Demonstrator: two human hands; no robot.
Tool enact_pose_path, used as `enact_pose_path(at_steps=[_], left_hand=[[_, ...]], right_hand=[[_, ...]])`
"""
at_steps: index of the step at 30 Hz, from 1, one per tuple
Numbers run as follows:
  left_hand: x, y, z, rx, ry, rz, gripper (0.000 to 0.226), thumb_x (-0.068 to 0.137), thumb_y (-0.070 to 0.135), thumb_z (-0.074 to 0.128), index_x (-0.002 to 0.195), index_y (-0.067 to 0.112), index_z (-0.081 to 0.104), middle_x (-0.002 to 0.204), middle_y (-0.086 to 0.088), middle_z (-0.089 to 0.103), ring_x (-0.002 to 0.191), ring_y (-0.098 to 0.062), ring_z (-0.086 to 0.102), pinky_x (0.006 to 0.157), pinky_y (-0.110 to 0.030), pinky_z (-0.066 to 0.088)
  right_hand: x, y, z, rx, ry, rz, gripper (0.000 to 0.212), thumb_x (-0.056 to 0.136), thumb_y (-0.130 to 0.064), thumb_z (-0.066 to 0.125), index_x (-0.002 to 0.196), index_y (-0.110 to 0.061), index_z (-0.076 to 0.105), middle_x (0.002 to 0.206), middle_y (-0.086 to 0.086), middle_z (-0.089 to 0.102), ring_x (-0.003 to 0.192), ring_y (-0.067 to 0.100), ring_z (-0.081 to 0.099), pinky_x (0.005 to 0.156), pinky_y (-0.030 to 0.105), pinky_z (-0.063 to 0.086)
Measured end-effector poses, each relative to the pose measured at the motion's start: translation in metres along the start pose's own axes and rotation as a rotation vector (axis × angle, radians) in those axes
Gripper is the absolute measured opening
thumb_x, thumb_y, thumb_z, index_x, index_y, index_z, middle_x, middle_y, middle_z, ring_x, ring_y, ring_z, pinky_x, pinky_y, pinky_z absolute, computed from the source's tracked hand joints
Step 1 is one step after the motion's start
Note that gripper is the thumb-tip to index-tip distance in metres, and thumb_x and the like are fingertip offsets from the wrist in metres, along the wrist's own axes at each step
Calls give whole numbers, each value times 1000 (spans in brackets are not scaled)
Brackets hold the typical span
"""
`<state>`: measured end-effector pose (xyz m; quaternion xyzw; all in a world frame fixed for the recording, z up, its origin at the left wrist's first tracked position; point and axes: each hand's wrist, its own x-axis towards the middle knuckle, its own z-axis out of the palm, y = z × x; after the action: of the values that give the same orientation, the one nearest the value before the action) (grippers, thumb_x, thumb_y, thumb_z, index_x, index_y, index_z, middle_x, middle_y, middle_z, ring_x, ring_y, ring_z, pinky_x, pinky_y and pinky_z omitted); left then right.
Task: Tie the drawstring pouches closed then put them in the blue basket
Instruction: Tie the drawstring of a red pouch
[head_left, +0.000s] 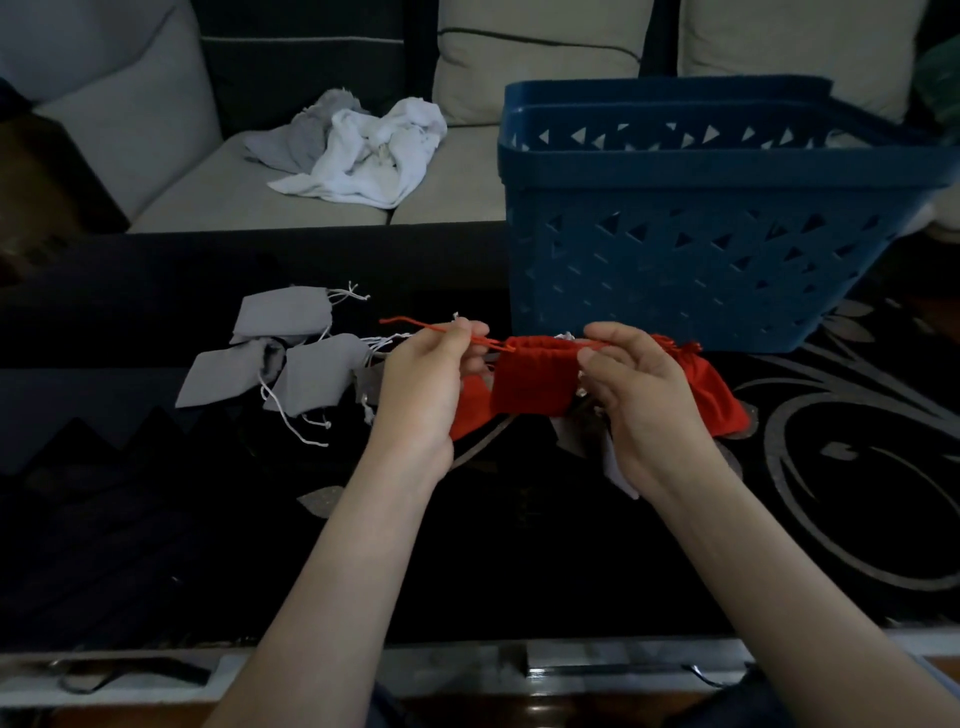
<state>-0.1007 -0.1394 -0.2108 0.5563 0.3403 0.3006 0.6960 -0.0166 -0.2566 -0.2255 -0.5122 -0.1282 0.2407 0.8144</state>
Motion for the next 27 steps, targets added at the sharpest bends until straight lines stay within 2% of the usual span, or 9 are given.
enact_pose_path(at_steps=[4,6,8,10,13,15,18,23,27], left_hand=[[5,0,-7,70,31,38,24,96,17,51,78,20,67,67,7,62,58,-2,54,58,-16,42],[6,0,-11,78,73,24,19,94,14,53,81,18,66,69,7,62,62,-3,54,56,-14,42],[7,1,-14,104,153,34,8,90,12,58,95,15,65,80,3,61,70,-6,56,53,-12,43],[8,0,-17,162,230,73,22,87,15,64,109,19,59,100,1,59,81,-6,57,54,-11,41],[5,4,-21,252,151,185,16,90,24,62,106,29,62,111,4,59,96,-7,58,67,-11,41],[1,5,-20,375,7,225,12,93,33,58,95,27,68,99,10,66,94,-2,59,76,-14,42],[-2,-1,-21,499,-159,238,22,90,44,58,84,26,71,83,11,70,87,-4,63,84,-25,45],[-1,-4,-25,574,-178,325,22,94,31,56,77,27,69,79,12,70,85,-5,64,89,-33,47],[-4,-3,-23,429,-151,236,27,96,27,53,72,22,63,71,9,67,76,-11,64,82,-36,50]], right_hand=[[1,-5,-4,46,22,-27,19,91,8,50,100,-7,55,67,-1,58,55,5,59,53,16,49],[3,-7,-6,16,27,-57,19,91,8,50,99,-9,56,65,-5,58,57,3,59,56,15,49],[4,-6,-7,-19,23,-83,20,91,7,50,99,-10,56,66,-7,59,58,1,58,58,14,48],[3,-6,-7,-44,7,-103,20,91,7,50,99,-11,56,66,-8,59,59,0,57,58,13,47],[3,-4,-4,-89,-15,-119,20,91,6,50,98,-12,56,70,-5,58,60,1,56,60,13,47],[2,-1,-3,-115,-22,-131,20,91,6,50,99,-12,56,74,-3,58,61,1,56,60,13,47],[2,2,0,-141,-30,-143,20,92,5,51,101,-12,56,74,-3,59,61,1,56,59,14,47],[1,5,7,-111,-50,-129,21,92,3,51,107,-11,54,85,1,60,60,-1,57,55,13,45],[-1,11,12,-198,-187,-128,41,86,3,60,119,-18,47,105,2,58,79,3,59,70,17,51]])
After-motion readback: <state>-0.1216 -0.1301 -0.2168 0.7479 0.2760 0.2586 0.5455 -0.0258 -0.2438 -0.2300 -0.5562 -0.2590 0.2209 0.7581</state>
